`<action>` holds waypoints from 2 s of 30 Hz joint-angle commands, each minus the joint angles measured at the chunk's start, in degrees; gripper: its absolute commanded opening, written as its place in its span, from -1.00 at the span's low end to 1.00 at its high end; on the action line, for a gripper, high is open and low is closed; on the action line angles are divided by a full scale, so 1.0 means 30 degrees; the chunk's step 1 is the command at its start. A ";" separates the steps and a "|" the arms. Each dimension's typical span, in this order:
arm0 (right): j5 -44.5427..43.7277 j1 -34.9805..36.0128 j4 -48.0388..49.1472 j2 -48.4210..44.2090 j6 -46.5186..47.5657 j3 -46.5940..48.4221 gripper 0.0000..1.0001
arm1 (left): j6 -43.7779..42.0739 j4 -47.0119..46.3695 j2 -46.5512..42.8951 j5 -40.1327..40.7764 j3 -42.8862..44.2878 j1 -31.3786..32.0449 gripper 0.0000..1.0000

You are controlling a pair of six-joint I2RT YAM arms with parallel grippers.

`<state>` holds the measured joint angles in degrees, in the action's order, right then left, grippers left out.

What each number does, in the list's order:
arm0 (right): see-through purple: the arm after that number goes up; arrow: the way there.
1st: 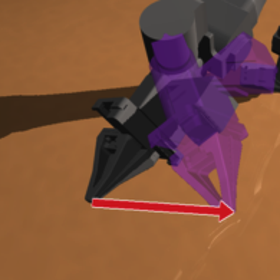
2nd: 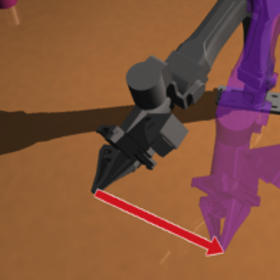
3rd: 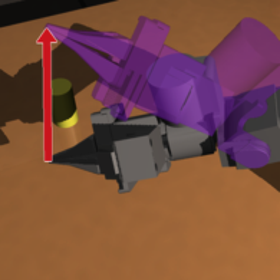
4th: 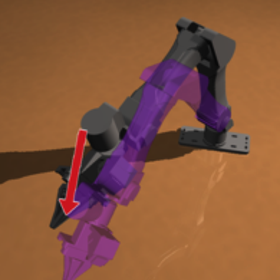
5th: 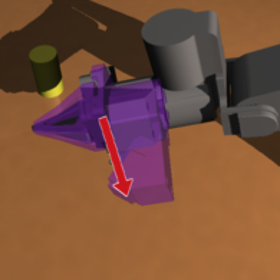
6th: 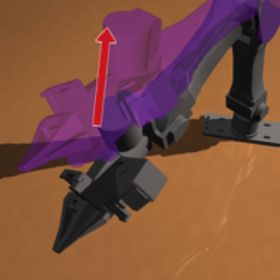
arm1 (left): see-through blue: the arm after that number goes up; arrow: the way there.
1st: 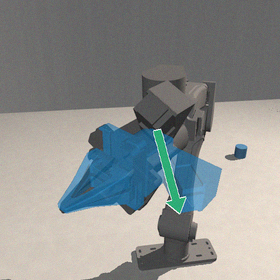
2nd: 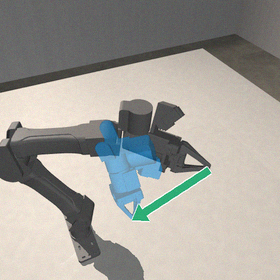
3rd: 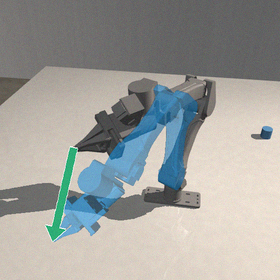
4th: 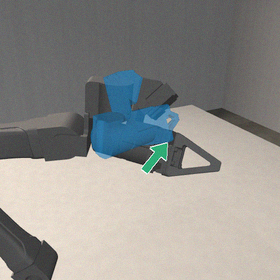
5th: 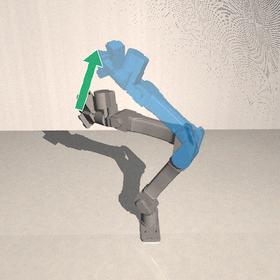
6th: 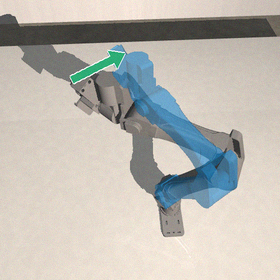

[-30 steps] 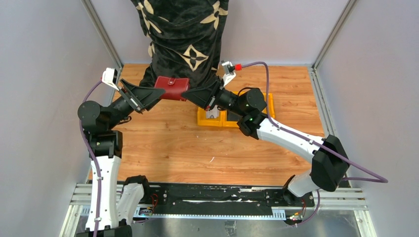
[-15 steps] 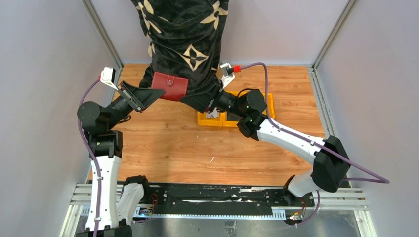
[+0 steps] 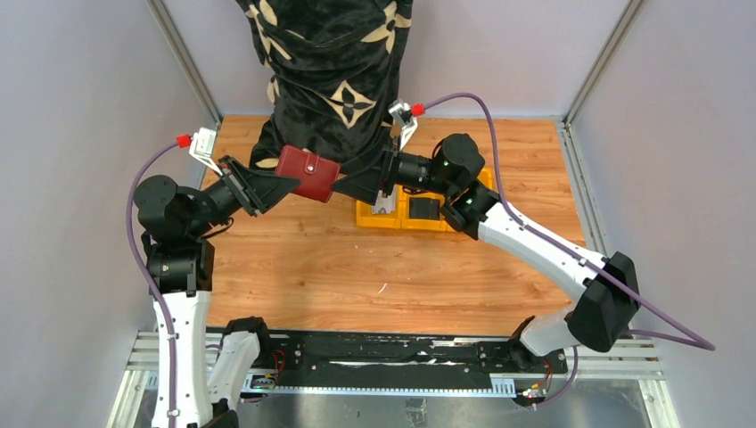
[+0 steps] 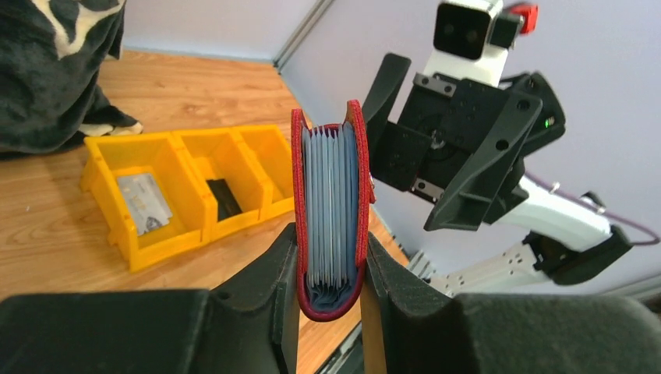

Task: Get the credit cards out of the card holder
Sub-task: Open the card holder.

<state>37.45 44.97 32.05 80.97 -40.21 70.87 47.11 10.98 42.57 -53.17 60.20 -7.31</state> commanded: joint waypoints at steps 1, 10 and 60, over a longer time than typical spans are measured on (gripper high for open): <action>0.1688 -0.0083 -0.2002 0.0502 0.1259 0.0986 0.56 | -0.3012 0.2208 -0.0196 -0.1519 0.0886 0.0078 -0.97; 0.4182 -0.0044 -0.1515 0.1953 0.0793 0.1907 0.58 | -0.4718 0.3425 -0.0433 -0.3713 0.1421 0.0093 -0.96; 0.4032 0.1645 -0.4127 -0.1328 0.6633 -0.1202 -1.00 | -1.7306 1.2305 0.0029 -0.3936 0.1831 0.0489 1.00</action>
<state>47.40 47.81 17.56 78.48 -24.29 68.25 -9.06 46.98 41.93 -57.06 63.75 -5.87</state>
